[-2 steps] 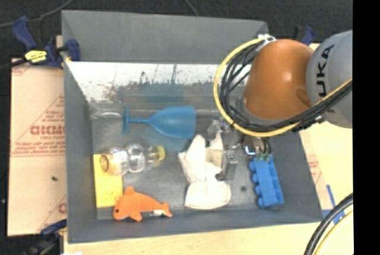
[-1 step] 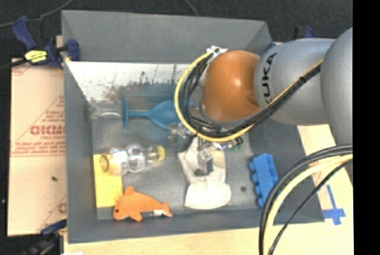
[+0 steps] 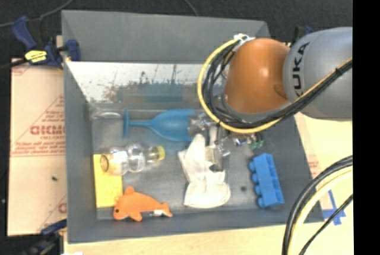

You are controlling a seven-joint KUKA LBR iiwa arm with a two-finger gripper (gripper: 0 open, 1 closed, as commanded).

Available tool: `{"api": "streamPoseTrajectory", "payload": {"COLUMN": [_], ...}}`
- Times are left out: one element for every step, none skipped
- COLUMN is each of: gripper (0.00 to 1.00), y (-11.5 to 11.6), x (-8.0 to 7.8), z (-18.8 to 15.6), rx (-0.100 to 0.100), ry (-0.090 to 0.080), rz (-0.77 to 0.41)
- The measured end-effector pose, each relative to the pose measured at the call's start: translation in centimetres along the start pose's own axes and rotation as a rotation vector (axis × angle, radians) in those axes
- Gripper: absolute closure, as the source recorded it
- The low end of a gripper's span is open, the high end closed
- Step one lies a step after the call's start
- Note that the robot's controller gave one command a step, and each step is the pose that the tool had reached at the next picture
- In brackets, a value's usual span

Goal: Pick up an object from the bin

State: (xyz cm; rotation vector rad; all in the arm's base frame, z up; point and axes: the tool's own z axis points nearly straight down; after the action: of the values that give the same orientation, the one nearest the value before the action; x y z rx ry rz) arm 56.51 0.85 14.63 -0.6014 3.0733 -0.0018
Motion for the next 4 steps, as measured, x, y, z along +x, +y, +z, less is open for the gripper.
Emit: {"api": "streamPoseTrajectory", "payload": {"gripper": [0.0,0.0,1.0,1.0], "y": [4.5,0.6,7.5,7.5], "x": [5.4,-1.4,-1.2,-1.2], "z": [4.5,7.5,7.4,7.4], "rx": [-0.004,0.001,-0.004,-0.004], "ry": [0.007,-0.004,0.001,0.001], "rz": [-0.365,-0.493,-0.81,-0.81]}}
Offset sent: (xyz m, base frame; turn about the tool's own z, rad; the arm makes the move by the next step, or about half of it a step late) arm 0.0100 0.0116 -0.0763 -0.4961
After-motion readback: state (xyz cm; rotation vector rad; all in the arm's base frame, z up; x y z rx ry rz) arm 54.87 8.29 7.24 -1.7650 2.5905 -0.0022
